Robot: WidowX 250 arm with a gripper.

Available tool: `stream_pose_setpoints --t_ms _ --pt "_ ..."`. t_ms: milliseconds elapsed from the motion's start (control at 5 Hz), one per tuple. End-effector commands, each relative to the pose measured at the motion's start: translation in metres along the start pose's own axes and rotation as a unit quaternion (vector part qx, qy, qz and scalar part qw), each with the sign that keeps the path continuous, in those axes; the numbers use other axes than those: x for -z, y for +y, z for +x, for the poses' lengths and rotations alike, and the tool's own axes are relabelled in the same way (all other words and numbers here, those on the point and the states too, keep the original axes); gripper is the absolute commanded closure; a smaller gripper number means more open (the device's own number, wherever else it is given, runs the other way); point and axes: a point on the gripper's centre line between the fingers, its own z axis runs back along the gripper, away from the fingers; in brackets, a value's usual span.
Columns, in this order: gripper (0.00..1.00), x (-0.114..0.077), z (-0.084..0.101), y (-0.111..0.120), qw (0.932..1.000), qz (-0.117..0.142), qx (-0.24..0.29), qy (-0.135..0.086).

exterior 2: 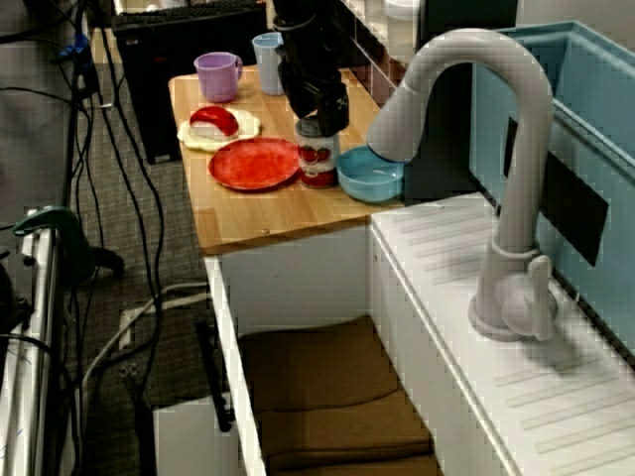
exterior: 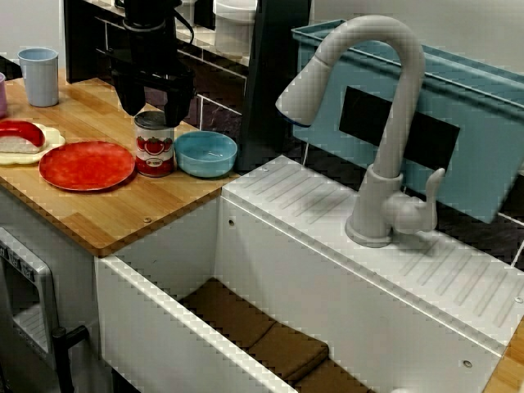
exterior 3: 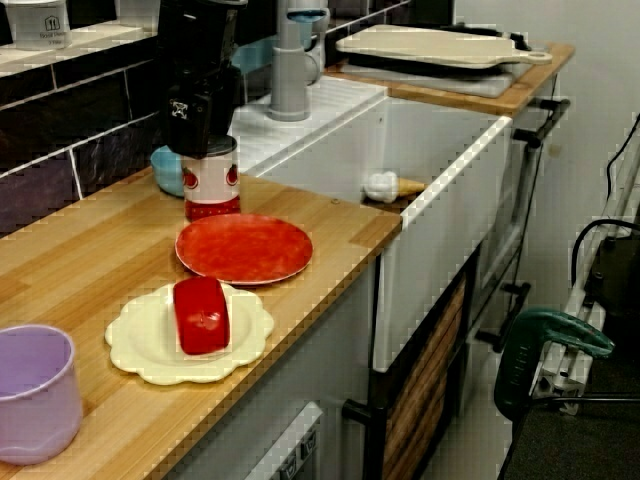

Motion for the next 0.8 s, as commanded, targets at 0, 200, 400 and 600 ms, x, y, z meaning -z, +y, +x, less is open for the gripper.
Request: stream_pose_setpoints --t_ms 0,200,400,600 --pt "0.00 -0.0127 0.0158 0.0036 0.9997 0.003 -0.003 -0.024" --pt "0.00 -0.0107 0.0149 0.0036 0.9997 0.008 -0.005 -0.025" --pt "0.00 -0.0098 0.0157 0.0043 0.9997 0.008 -0.007 -0.024" --pt "0.00 -0.0076 0.0153 0.0041 0.9996 0.010 -0.008 -0.023"
